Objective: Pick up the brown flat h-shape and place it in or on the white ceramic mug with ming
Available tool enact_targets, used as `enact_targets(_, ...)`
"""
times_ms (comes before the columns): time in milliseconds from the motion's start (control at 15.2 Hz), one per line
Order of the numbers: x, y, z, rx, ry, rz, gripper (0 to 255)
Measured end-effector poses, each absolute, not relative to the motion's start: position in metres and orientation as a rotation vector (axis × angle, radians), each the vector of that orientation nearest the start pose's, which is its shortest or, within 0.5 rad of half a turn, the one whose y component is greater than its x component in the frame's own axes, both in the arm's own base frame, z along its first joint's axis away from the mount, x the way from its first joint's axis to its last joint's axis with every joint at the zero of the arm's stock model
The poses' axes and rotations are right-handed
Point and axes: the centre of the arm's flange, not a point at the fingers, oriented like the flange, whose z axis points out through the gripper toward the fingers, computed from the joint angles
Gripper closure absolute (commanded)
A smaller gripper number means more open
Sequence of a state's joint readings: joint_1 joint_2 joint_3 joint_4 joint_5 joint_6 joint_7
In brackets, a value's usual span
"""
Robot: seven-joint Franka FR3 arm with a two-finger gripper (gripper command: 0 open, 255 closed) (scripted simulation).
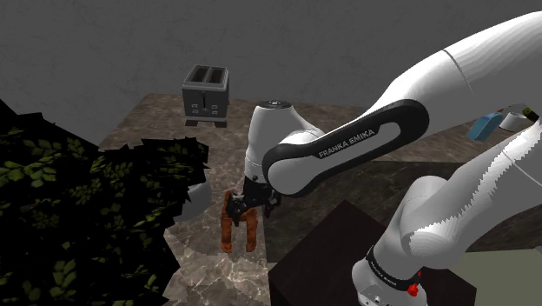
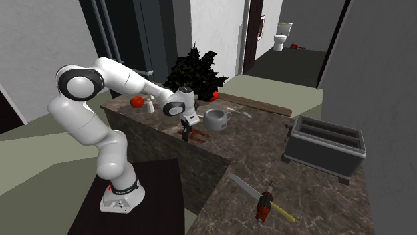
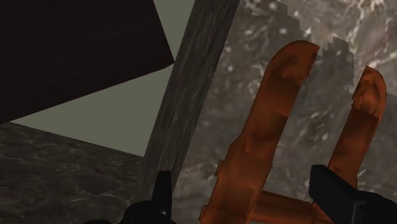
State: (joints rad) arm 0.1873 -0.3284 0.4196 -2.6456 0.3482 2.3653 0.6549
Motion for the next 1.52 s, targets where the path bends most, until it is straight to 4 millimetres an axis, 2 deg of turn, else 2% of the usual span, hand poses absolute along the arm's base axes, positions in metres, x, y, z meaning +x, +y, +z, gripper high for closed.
enact_targets(726,0.336,0.230,0.347,-2.989,0.470,0.056,255)
enact_targets(1518,0.338,0.231,0.408,-2.989,0.470,0.055,255)
